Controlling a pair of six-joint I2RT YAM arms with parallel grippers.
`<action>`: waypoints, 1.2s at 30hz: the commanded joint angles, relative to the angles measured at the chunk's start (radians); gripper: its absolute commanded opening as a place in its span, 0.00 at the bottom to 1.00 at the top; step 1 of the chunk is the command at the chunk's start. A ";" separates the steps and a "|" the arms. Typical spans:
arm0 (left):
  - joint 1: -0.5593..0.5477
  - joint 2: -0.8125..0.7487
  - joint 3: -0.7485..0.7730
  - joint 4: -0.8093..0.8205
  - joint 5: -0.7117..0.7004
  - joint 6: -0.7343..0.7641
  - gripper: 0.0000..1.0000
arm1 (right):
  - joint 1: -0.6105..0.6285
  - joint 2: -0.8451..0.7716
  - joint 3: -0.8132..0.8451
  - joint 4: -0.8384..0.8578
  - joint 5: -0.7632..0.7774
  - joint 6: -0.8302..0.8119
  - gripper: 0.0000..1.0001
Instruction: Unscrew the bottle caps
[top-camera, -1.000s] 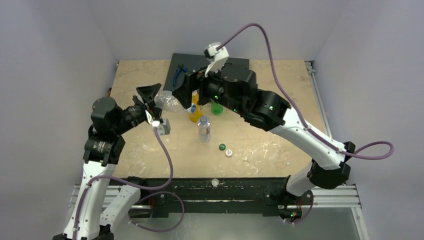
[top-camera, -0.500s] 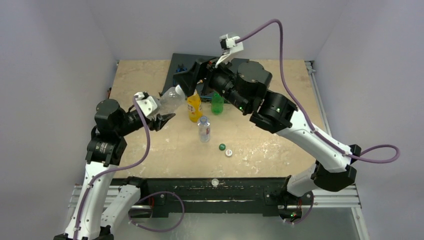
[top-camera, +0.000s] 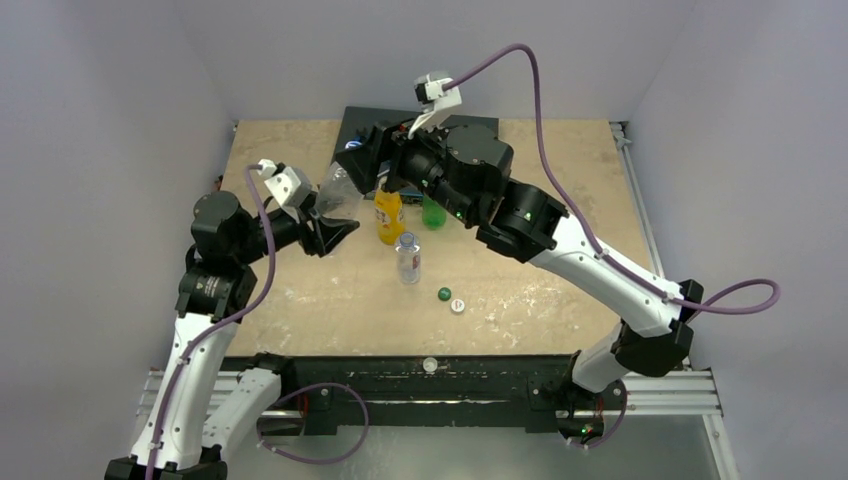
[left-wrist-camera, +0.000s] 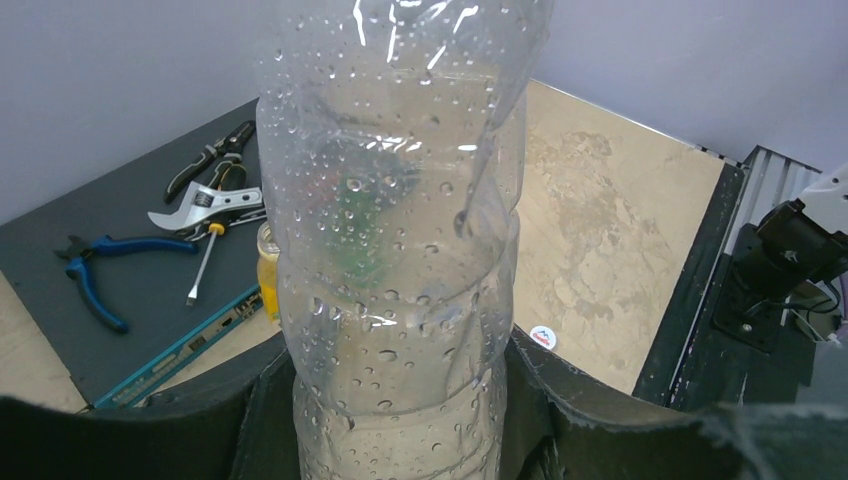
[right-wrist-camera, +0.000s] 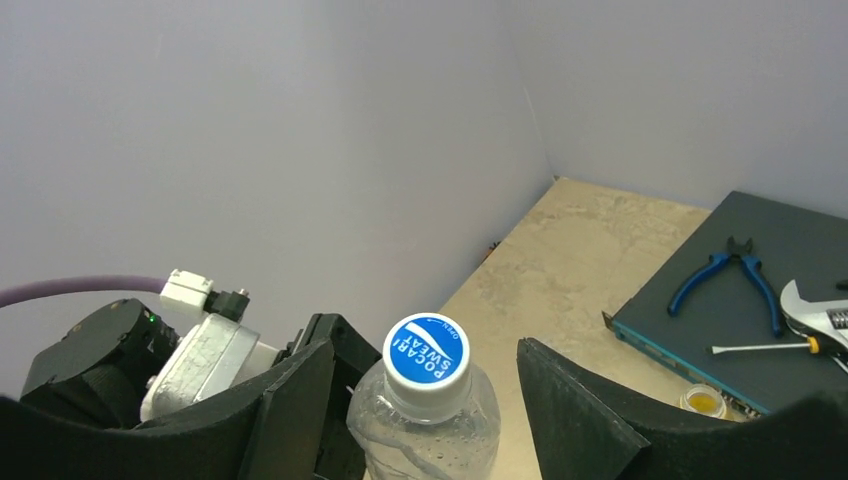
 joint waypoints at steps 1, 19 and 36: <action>-0.001 -0.019 -0.002 0.061 0.027 -0.037 0.45 | 0.002 0.018 0.045 0.041 -0.020 0.014 0.70; -0.001 -0.045 -0.021 0.058 0.036 0.026 0.93 | 0.002 0.053 0.059 0.043 -0.052 0.012 0.14; -0.001 0.014 0.015 0.168 0.085 -0.083 0.84 | 0.008 0.048 -0.022 0.064 -0.054 -0.049 0.19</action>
